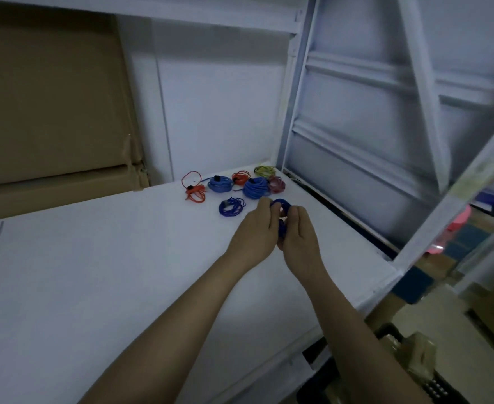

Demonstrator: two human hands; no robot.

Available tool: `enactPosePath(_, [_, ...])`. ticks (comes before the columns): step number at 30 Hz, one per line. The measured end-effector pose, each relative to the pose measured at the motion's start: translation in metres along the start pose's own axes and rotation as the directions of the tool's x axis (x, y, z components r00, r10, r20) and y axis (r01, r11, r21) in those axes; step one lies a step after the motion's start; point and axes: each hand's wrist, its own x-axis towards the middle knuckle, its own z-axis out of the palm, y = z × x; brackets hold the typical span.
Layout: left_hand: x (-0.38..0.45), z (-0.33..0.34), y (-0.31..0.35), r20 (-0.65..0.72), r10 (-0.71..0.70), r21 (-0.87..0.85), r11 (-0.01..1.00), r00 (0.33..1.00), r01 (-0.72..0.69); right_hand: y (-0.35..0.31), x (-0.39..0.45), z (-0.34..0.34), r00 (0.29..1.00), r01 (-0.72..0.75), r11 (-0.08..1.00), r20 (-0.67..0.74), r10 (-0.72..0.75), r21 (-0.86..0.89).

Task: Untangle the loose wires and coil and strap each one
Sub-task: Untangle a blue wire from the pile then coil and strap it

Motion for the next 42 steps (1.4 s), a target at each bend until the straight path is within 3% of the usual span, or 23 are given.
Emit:
enactPosePath(7, [0.043, 0.045, 0.001, -0.121, -0.075, -0.081, 0.995, 0.99, 0.065, 0.031, 0.061, -0.029, 0.989, 0.13, 0.966, 0.095, -0.111, -0.225])
enactPosePath(11, [0.061, 0.055, 0.012, -0.104, -0.093, -0.09, 0.992, 0.99, 0.084, 0.036, 0.102, -0.057, 0.95, 0.236, 0.957, 0.247, -0.19, -0.171])
enactPosePath(16, [0.067, 0.047, 0.015, -0.127, -0.145, -0.08, 0.988, 0.981, 0.136, 0.04, 0.135, -0.07, 0.859, 0.242, 0.962, 0.489, -0.153, -0.124])
enactPosePath(20, [0.068, 0.049, 0.017, -0.228, -0.219, -0.281, 0.948, 0.949, 0.151, 0.039, 0.136, -0.061, 0.86, 0.17, 0.985, 0.488, -0.151, 0.005])
enactPosePath(25, [0.074, 0.055, 0.011, -0.368, -0.263, -0.326, 0.935, 0.892, 0.142, 0.041, 0.129, -0.044, 0.903, 0.021, 0.993, 0.424, -0.069, 0.117])
enactPosePath(29, [0.076, 0.066, 0.006, -0.398, -0.294, -0.416, 0.902, 0.869, 0.115, 0.04, 0.131, -0.036, 0.943, 0.055, 0.998, 0.327, -0.062, 0.03])
enactPosePath(36, [0.079, 0.066, 0.001, -0.243, -0.384, -0.609, 0.775, 0.891, 0.168, 0.047, 0.144, -0.034, 0.967, 0.072, 0.995, 0.241, -0.087, 0.071])
enactPosePath(42, [0.071, 0.053, -0.015, -0.082, -0.415, -0.547, 0.779, 0.906, 0.307, 0.06, 0.143, -0.037, 0.942, 0.174, 0.984, 0.286, -0.174, 0.028])
